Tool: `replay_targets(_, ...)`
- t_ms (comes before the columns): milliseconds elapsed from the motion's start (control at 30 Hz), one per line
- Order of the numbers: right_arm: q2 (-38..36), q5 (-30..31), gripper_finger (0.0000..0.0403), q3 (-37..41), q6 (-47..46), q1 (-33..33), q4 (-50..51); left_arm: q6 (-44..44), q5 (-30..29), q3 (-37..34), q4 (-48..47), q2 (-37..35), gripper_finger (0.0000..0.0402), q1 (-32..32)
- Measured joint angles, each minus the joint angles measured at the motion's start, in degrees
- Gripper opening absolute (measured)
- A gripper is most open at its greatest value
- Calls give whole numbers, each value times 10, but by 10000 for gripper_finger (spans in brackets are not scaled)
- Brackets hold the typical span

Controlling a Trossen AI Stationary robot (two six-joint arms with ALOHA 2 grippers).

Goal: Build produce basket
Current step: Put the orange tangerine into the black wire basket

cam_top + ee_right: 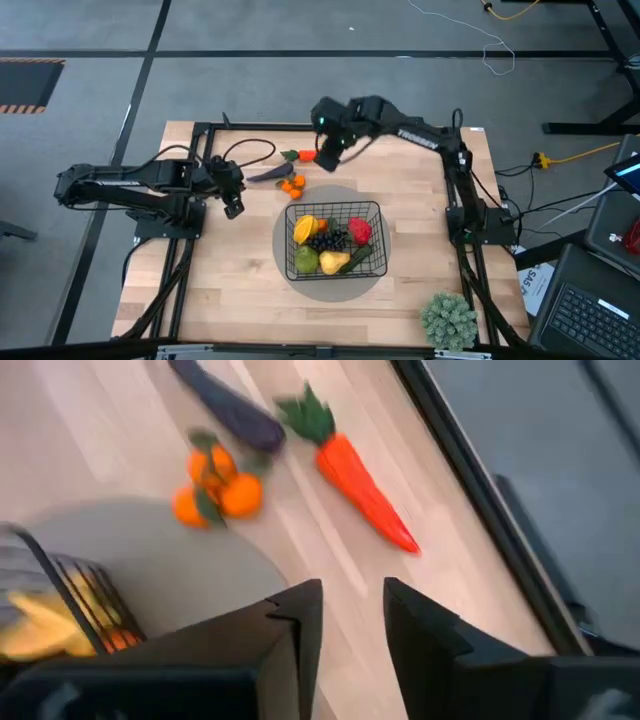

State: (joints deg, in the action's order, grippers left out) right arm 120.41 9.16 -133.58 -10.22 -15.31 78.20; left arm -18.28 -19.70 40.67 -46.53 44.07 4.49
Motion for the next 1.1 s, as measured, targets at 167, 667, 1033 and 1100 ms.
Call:
replay_targets(167, 21, -94, 98, -1, 16, -34, -100, -8, -23, -22, 1, 0, 42, 0)
replay_targets(667, 175, -224, 98, 0, 62, -8, -175, -21, -22, -39, -3, 0, 41, 0)
replay_targets(1033, 223, -261, 98, 0, 38, -8, -252, -21, -21, -39, -4, 0, 41, 0)
replay_targets(1100, 229, -262, 98, 0, 29, -7, -273, -21, -21, -39, -3, 0, 41, 0)
